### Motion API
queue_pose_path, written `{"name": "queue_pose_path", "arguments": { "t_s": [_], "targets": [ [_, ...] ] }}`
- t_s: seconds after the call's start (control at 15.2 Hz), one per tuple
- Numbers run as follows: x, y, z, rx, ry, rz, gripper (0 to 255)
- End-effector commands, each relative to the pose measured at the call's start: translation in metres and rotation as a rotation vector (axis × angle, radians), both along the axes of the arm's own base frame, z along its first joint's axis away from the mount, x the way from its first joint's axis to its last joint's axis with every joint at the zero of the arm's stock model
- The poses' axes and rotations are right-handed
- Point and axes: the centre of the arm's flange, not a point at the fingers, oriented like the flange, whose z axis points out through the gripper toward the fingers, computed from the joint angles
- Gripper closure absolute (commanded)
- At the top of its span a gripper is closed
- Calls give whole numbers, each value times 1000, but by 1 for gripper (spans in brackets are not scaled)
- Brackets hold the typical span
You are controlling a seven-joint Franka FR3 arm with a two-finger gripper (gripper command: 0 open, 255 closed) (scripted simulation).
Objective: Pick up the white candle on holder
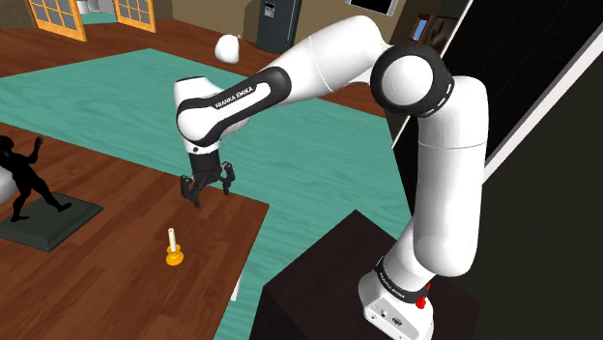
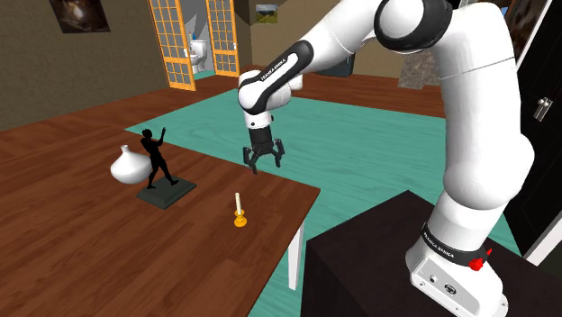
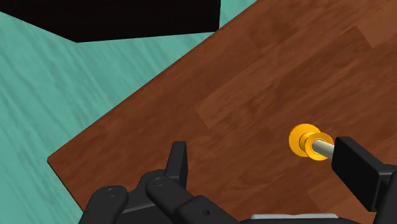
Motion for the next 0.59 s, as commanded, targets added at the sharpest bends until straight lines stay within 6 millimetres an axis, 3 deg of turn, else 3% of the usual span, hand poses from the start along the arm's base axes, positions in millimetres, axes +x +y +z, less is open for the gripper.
{"name": "queue_pose_path", "arguments": {
  "t_s": [0.0, 0.53],
  "targets": [
    [10, 19, -23, 5, 21, -3, 0],
    [51, 84, -102, 25, 103, -13, 0]
  ]
}}
